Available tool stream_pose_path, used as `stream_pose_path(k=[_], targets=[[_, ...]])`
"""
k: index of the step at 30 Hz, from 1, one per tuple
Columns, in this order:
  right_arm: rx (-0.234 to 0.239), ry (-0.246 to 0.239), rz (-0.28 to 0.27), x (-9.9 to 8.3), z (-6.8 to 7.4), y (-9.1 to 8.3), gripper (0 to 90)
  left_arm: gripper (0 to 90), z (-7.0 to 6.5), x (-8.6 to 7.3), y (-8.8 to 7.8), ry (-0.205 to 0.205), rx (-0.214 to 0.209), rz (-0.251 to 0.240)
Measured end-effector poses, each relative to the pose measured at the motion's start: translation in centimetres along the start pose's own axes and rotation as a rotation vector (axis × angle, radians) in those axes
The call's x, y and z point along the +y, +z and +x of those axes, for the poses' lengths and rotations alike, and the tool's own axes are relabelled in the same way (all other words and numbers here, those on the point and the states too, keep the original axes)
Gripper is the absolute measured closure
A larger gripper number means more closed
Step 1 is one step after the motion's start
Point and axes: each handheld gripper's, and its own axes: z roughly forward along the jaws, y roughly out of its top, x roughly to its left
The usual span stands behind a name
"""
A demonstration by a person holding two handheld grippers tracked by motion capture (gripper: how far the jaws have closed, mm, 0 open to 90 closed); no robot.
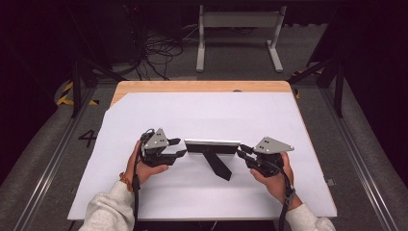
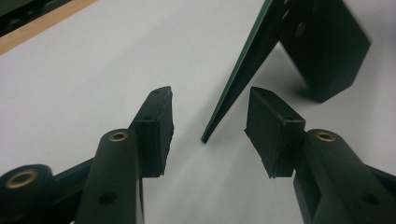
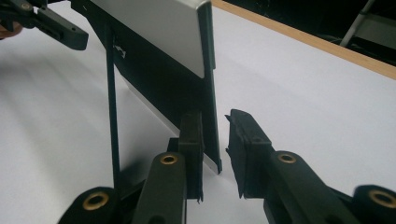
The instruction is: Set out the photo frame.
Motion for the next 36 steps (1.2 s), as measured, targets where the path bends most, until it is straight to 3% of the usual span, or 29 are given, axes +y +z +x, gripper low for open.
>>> stream_pose_path(k=[1,5,9,14,21,36], targets=[[0.002,0.001,-0.001,0.0,0.0,0.1,75.4,50.5,-0.1,0.0,0.0,-0.002,-0.02,-0.013],[0.003,-0.004,0.003,0.0,0.0,0.5,76.4,50.7,-0.5,0.4,0.5,0.013,-0.014,-0.02],[0.008,-0.017,0.006,-0.1,0.2,0.7,80.7,54.4,-0.5,0.5,0.9,0.014,-0.039,-0.035],[0.015,-0.008,0.001,-0.2,0.0,0.8,81.0,71.7,-0.4,0.4,0.7,0.018,-0.067,-0.057],[0.022,0.013,-0.009,-0.2,-0.3,1.1,80.7,76.3,-0.4,0.4,0.5,0.002,-0.06,-0.055],[0.023,0.028,-0.005,0.1,-0.6,2.2,80.6,79.8,-0.9,0.3,-0.4,0.024,-0.051,-0.022]])
